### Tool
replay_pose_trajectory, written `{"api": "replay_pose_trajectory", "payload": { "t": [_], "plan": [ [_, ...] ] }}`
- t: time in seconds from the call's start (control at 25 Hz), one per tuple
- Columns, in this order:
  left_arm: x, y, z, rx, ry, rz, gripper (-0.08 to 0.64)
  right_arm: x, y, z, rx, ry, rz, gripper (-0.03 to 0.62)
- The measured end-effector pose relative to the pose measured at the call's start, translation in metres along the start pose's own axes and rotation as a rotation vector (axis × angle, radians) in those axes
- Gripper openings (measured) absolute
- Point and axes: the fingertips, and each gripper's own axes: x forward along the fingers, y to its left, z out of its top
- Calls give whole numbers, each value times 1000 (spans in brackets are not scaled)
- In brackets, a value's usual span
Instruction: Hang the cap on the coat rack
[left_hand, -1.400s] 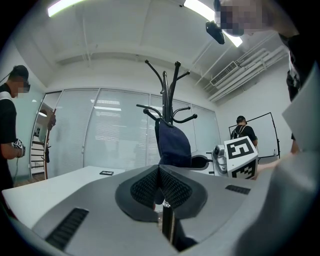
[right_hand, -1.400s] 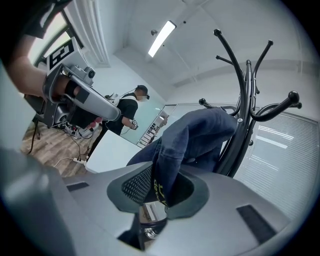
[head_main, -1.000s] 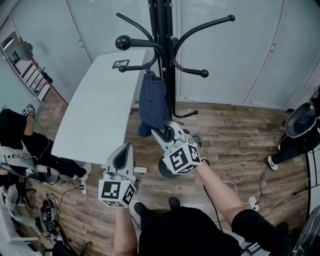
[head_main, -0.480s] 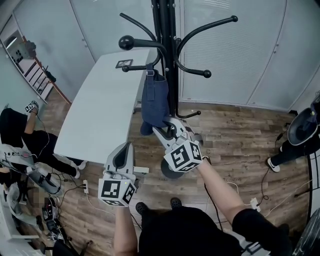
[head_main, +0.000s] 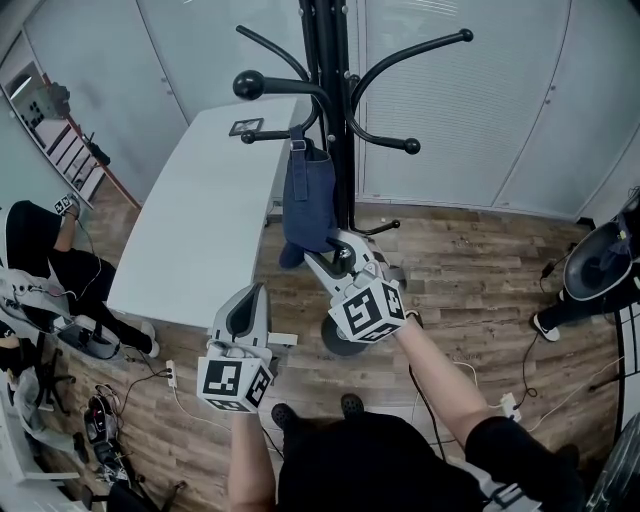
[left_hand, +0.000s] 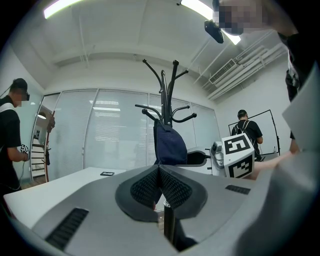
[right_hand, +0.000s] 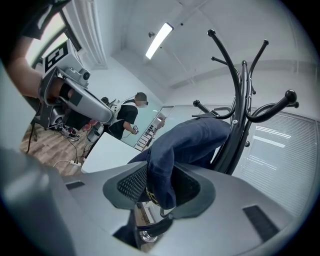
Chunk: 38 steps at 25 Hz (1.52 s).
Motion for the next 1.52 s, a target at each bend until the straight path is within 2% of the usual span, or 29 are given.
{"api": "replay_pose_trajectory", "payload": {
  "t": [0.28,0.56,1.08,1.52],
  "plan": [
    [1,-7,-6,-14,5,-1,15,-6,0,-6,0,9,-1,169],
    [3,-11,-14,-35,5,-10,15,-17,-12,-11,11,14,-53,172],
    [11,-14,-3,-15,8,-184,15,-35,-13,-7,23,103,-171,172],
    [-4,-3,2,-54,-17,-321,15,-51,9,11,9,207,-268,158]
  ]
}}
